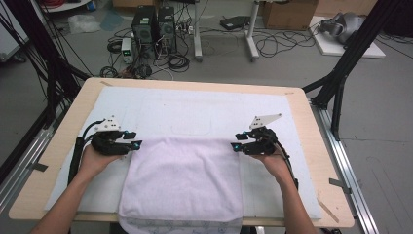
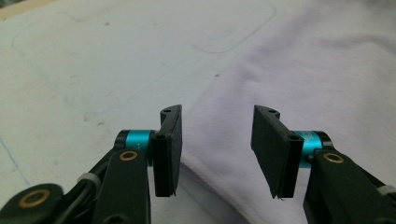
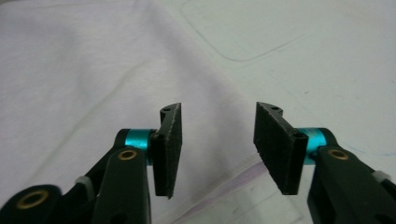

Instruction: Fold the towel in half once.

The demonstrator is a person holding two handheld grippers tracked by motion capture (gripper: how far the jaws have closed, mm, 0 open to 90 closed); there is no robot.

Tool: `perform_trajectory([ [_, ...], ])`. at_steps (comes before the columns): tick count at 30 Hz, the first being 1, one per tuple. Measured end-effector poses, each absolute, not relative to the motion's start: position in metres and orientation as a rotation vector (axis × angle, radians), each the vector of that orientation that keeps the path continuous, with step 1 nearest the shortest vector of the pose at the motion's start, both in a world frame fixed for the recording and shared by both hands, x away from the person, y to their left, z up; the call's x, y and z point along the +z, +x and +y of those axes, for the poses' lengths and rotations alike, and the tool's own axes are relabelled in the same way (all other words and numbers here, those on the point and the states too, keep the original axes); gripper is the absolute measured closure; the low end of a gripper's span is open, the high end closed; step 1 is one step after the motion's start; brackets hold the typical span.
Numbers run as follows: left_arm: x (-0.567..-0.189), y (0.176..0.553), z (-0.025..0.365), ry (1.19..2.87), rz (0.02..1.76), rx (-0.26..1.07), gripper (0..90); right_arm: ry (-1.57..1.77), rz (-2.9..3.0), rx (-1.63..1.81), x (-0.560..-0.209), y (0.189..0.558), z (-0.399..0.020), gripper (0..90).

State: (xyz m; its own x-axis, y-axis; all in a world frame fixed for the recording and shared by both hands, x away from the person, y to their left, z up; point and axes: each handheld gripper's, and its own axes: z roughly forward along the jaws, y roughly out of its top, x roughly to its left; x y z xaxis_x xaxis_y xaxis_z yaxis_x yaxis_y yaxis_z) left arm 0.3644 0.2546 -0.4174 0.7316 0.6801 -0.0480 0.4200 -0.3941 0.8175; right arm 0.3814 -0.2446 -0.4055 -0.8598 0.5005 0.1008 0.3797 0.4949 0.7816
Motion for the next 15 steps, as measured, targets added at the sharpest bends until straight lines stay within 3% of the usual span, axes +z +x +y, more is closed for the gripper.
perform_trajectory([
  [6, -0.432, 0.381, 0.257, 2.052, 0.890, 0.318, 47.1, 0.851, 2.612, 1.242, -0.424, 0.396, -0.244, 42.7],
  [11, -0.442, 0.387, 0.253, 2.095, 0.907, 0.242, 46.8, 0.915, 2.617, 1.227, -0.434, 0.404, -0.247, 43.6],
  [14, -0.443, 0.386, 0.249, 2.122, 0.865, 0.239, 61.7, 0.900, 2.664, 1.207, -0.440, 0.405, -0.243, 53.0],
  [15, -0.441, 0.386, 0.248, 2.123, 0.848, 0.243, 72.9, 0.881, 2.673, 1.194, -0.441, 0.405, -0.241, 61.9],
])
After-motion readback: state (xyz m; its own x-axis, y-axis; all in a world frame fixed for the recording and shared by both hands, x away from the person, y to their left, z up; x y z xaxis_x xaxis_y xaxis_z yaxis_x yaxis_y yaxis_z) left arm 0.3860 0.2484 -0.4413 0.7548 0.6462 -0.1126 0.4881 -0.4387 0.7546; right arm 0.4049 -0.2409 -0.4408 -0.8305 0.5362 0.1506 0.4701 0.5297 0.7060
